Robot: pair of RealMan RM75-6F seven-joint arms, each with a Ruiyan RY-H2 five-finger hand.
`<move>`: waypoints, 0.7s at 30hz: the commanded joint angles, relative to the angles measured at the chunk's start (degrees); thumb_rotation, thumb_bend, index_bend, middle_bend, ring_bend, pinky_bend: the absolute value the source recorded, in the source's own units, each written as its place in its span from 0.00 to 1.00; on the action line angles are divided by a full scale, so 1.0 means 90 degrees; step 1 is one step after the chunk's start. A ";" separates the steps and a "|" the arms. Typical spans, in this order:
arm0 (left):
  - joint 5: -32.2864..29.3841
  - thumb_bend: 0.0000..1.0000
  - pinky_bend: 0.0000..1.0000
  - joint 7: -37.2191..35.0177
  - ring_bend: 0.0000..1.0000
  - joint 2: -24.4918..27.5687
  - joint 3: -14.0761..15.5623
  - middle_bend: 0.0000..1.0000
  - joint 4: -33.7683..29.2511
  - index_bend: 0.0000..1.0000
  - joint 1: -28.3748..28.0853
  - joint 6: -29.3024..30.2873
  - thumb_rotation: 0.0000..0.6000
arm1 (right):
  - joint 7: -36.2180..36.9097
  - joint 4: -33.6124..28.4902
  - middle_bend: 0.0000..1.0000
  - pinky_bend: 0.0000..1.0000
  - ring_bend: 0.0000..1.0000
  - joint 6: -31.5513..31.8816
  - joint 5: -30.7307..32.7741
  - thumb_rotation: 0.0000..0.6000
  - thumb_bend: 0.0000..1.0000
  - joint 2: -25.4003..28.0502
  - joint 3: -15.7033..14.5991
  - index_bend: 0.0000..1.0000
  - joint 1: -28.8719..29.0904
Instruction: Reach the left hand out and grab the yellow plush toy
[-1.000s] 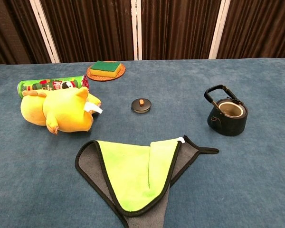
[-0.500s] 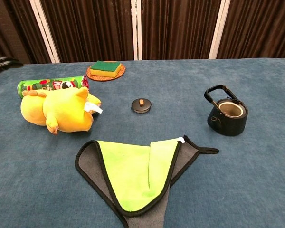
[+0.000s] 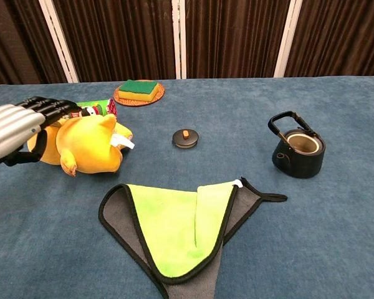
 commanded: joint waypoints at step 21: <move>-0.0131 1.00 0.00 0.0686 0.00 -0.1248 0.0191 0.00 0.0897 0.00 -0.0465 -0.0026 1.00 | 0.0217 -0.0013 0.00 0.01 0.00 -0.0017 -0.0018 1.00 0.05 0.0078 -0.0023 0.00 -0.0003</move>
